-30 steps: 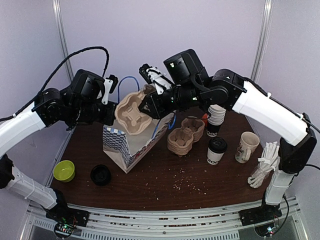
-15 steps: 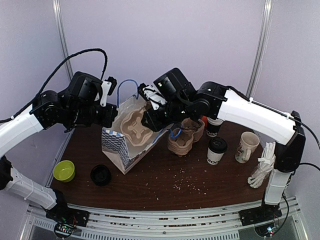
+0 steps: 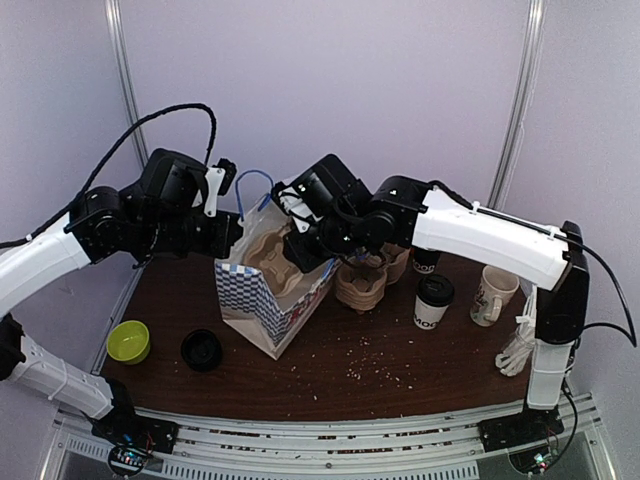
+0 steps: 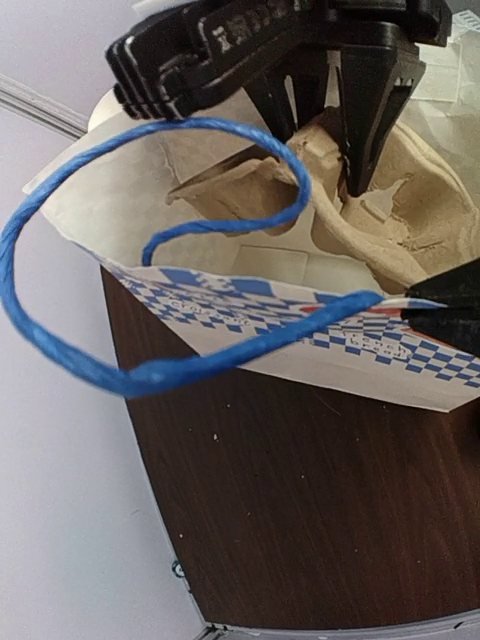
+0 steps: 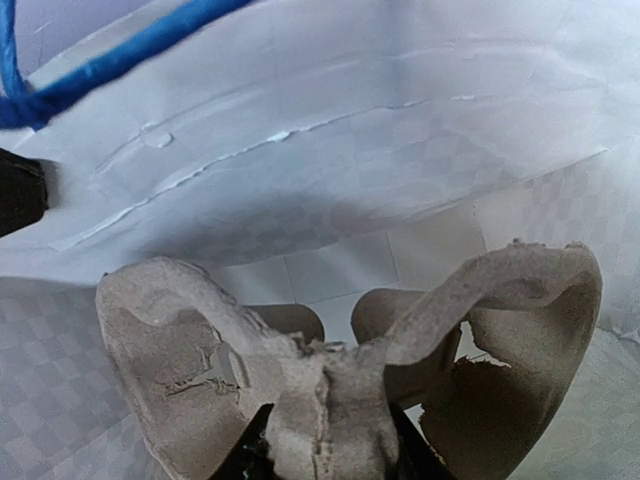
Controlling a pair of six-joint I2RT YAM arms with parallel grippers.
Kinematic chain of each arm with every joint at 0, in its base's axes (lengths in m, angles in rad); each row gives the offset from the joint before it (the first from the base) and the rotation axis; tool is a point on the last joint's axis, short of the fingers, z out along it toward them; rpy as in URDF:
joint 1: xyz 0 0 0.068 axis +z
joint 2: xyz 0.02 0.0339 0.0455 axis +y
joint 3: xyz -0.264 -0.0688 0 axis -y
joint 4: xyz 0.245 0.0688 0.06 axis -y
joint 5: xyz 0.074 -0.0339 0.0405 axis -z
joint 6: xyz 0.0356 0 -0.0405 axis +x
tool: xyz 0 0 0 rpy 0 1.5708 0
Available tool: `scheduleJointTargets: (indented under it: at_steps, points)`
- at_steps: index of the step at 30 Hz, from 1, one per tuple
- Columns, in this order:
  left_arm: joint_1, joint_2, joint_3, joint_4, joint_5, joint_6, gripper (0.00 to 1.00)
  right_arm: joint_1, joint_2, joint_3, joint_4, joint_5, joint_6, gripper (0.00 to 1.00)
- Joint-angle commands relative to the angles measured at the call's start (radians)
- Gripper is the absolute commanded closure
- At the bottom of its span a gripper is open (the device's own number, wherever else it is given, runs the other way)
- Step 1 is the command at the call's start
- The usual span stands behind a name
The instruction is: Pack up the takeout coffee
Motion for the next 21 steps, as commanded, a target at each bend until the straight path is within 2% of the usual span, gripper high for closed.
scheduleJointTargets:
  at_steps: [1,15,18,21]
  points:
    - [-0.001,-0.004,0.002,0.072,0.007,-0.121,1.00,-0.002,-0.017,-0.023,0.047,0.027,0.006,0.69]
    - [0.021,0.033,-0.021,0.078,0.030,-0.228,1.00,-0.001,-0.213,-0.264,0.147,0.044,0.019,0.69]
    - [0.020,0.038,-0.016,0.084,0.043,-0.222,1.00,-0.003,-0.221,-0.282,0.155,0.039,0.014,0.69]
    - [0.021,0.029,-0.024,0.116,0.075,-0.209,1.00,-0.004,-0.181,-0.229,0.116,0.023,-0.003,0.68]
